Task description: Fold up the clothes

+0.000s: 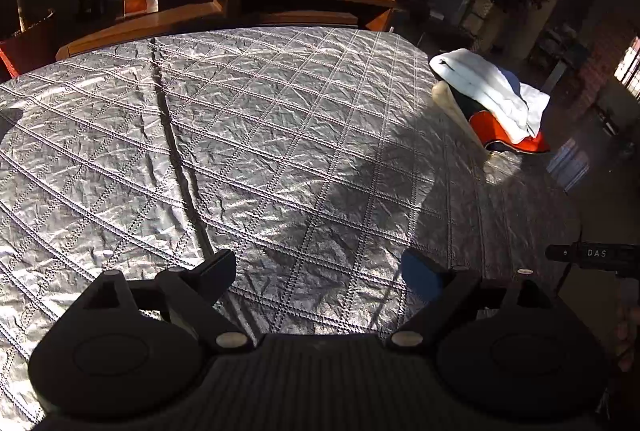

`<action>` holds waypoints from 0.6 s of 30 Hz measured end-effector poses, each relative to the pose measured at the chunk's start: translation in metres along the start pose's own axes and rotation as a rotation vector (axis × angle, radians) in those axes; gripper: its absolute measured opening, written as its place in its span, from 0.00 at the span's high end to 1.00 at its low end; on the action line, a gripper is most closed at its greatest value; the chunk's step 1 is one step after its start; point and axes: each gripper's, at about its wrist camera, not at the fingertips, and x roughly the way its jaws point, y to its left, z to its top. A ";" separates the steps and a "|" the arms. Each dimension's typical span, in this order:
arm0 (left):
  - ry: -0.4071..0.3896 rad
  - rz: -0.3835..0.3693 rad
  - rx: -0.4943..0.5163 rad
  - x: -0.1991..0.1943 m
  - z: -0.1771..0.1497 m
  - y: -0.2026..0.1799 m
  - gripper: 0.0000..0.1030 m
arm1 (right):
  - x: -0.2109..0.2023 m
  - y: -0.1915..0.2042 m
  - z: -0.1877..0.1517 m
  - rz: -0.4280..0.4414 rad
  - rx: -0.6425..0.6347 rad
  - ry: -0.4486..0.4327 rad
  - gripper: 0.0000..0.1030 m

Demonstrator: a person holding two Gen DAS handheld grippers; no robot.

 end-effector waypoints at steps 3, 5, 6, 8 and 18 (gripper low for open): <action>0.024 -0.003 -0.077 -0.023 -0.024 -0.016 0.16 | -0.022 -0.007 -0.034 -0.052 0.040 0.045 0.17; 0.032 0.007 -0.082 -0.040 -0.040 -0.032 0.16 | -0.037 -0.009 -0.051 -0.084 0.032 0.062 0.18; 0.031 0.017 -0.067 -0.049 -0.047 -0.041 0.15 | -0.046 -0.007 -0.051 -0.105 0.010 0.058 0.17; 0.030 0.038 -0.037 -0.068 -0.061 -0.059 0.11 | -0.066 -0.003 -0.048 -0.139 -0.041 0.030 0.13; -0.062 0.052 0.020 -0.166 -0.072 -0.121 0.01 | -0.193 -0.016 -0.046 -0.095 -0.087 -0.182 0.02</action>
